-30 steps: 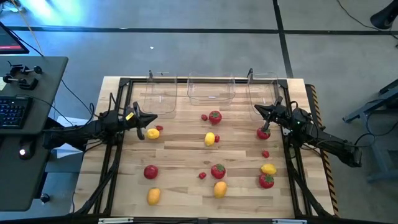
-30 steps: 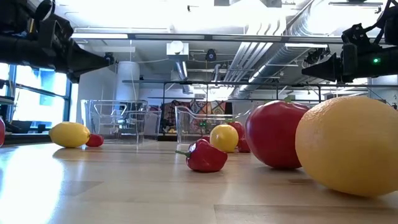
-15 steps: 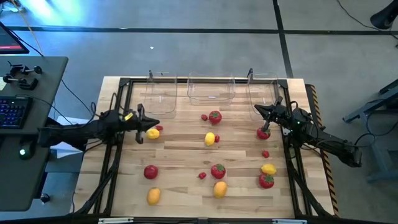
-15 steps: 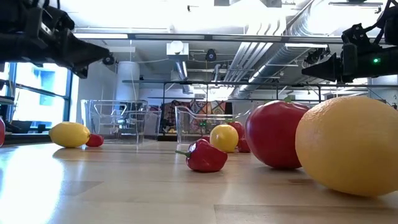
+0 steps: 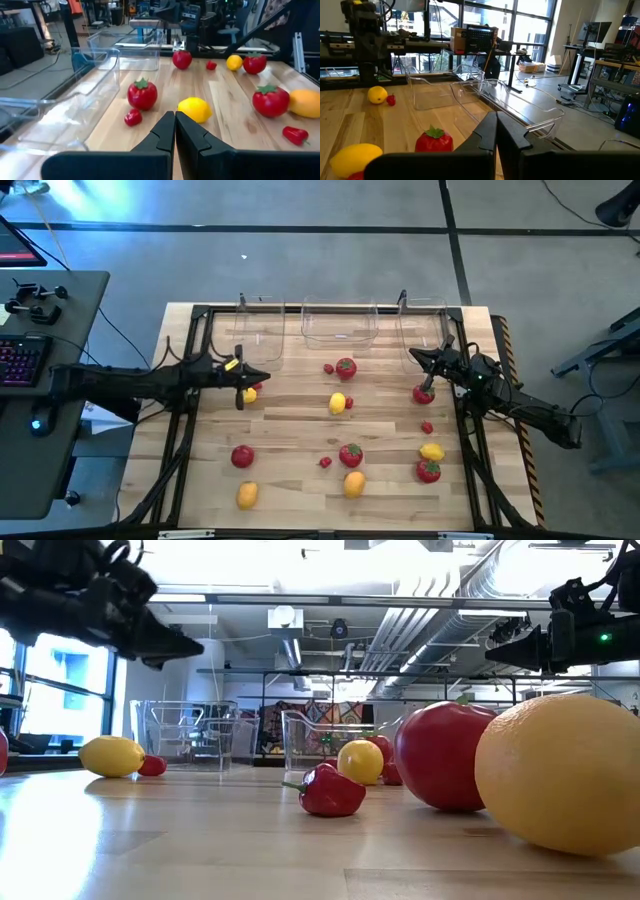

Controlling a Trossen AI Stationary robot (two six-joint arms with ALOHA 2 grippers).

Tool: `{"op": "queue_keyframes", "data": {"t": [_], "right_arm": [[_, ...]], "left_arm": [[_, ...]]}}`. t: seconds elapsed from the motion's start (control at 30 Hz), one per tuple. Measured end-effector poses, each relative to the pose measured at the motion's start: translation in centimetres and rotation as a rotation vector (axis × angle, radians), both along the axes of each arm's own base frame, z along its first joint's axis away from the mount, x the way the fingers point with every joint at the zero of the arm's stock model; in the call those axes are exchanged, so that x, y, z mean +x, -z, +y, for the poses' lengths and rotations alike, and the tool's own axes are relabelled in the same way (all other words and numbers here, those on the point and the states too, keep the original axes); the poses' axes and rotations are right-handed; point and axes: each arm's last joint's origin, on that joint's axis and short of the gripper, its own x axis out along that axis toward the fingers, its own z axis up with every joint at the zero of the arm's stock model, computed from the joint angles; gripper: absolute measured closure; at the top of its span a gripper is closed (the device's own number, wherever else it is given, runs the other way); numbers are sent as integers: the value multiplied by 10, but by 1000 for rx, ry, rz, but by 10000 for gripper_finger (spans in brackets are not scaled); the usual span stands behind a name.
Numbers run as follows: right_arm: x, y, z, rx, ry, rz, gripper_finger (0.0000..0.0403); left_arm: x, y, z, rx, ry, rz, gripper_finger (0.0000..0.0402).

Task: Sort produce into baskets
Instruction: Put the red chili into the right transparent bin

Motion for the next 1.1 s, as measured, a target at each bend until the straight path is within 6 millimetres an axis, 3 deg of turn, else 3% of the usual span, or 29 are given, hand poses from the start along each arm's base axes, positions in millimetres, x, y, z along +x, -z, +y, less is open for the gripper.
{"op": "queue_keyframes", "data": {"t": [0.5,0.63,0.87,1.1], "right_arm": [[0,0,0,0,0,0,402],[0,0,0,0,0,0,402],[0,0,0,0,1,0,402],[0,0,0,0,0,0,402]], "left_arm": [[65,-41,11,-5,-5,63,401],[83,-37,14,17,27,94,401],[106,-27,25,47,205,-43,401],[124,-16,55,52,140,97,401]]}}
